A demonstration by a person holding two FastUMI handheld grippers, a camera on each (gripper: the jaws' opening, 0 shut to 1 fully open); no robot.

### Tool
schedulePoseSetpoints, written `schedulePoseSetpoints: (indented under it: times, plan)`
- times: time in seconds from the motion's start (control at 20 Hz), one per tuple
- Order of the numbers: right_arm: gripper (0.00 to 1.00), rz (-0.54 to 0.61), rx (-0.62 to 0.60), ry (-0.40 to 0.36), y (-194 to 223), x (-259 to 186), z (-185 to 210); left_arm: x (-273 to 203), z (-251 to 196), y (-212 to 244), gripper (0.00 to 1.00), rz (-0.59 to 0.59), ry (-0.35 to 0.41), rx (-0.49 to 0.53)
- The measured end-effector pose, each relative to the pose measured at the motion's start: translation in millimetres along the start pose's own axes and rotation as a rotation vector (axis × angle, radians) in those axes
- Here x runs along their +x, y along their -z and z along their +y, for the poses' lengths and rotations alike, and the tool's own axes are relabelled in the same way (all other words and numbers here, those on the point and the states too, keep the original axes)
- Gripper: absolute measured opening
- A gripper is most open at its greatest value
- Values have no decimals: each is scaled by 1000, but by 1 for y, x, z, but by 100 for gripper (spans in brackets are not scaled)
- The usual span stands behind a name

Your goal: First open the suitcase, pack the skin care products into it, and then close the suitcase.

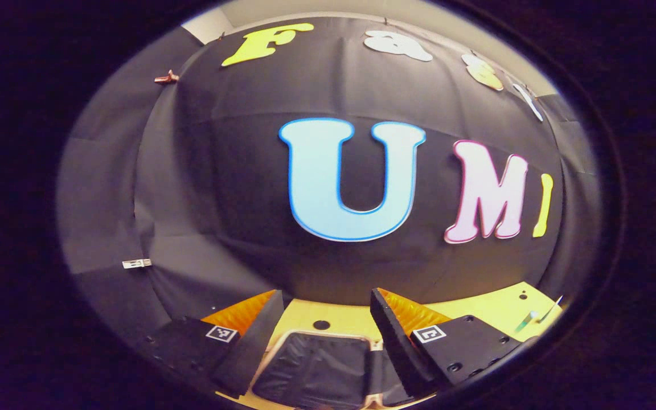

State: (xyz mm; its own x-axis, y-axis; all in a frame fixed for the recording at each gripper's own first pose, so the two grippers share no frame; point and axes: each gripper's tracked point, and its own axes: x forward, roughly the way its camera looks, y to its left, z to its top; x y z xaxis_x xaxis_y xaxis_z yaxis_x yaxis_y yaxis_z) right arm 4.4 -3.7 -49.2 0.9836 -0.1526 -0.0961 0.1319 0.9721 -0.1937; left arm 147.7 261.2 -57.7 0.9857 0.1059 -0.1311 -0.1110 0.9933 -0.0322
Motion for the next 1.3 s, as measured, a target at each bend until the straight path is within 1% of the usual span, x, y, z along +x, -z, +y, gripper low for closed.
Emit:
schedulePoseSetpoints:
  times: [0.05, 0.1, 0.15, 0.25, 0.4, 0.45, 0.5, 0.65, 0.75, 0.8, 0.95, 1.15, 1.3]
  plan:
    - [94, -2, -2, 12, 0, 1, -7, -6, -36, 5, 96, -13, 58, 2]
    - [96, 3, -4, 26, 3, 1, -15, -11, -65, 19, 96, -23, 101, 2]
    - [95, 14, -1, 35, 7, 1, -21, -16, -93, 32, 96, -15, 130, -4]
    - [96, 29, 9, 36, 14, -1, -32, -33, -146, 65, 96, 23, 186, -16]
    - [95, 55, -16, 47, 33, 1, -52, -49, -223, 115, 96, 99, 260, -47]
    - [96, 63, -26, 50, 39, 2, -58, -53, -254, 133, 96, 124, 290, -50]
    - [96, 73, -32, 51, 48, 3, -63, -56, -276, 148, 96, 139, 314, -45]
    - [96, 120, -21, 39, 79, 11, -76, -60, -353, 195, 96, 200, 429, -25]
    - [96, 144, -5, 27, 100, 19, -85, -56, -389, 230, 96, 259, 475, -10]
    - [96, 155, -3, 21, 110, 22, -89, -51, -407, 243, 96, 271, 495, 4]
    - [96, 208, 8, -2, 151, 38, -99, -32, -450, 283, 96, 313, 538, 59]
    - [96, 307, 49, -19, 212, 59, -107, 10, -484, 320, 96, 366, 502, 84]
    - [97, 390, 71, -30, 259, 78, -110, 34, -495, 344, 95, 429, 464, 97]
